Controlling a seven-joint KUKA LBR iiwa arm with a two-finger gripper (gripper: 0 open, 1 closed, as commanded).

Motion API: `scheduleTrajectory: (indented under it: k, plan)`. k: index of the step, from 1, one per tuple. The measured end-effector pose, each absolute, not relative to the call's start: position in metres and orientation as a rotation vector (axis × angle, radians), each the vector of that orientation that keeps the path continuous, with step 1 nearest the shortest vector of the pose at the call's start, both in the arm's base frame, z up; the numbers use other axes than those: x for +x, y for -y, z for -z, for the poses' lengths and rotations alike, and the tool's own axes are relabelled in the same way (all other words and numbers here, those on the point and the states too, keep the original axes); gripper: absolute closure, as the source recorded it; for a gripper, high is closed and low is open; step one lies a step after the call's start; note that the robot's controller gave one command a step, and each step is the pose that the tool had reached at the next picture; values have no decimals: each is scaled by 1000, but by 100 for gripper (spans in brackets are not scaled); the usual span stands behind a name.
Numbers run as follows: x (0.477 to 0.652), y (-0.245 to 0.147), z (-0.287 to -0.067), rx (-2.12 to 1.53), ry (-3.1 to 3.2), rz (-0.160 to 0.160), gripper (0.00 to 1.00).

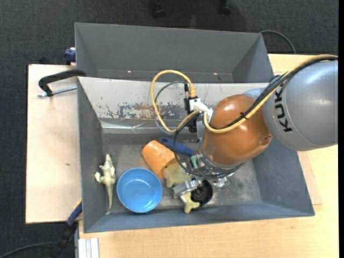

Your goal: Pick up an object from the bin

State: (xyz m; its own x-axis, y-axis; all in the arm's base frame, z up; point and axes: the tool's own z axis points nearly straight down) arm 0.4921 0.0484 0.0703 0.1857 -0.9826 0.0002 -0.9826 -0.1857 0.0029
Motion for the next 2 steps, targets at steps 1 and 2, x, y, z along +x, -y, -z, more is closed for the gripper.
scheduleTrajectory:
  k: [1,2]
  plan:
    - [494,-50,-71,2421,2005,-1,100]
    - [495,-52,-99,2422,2012,-2,100]
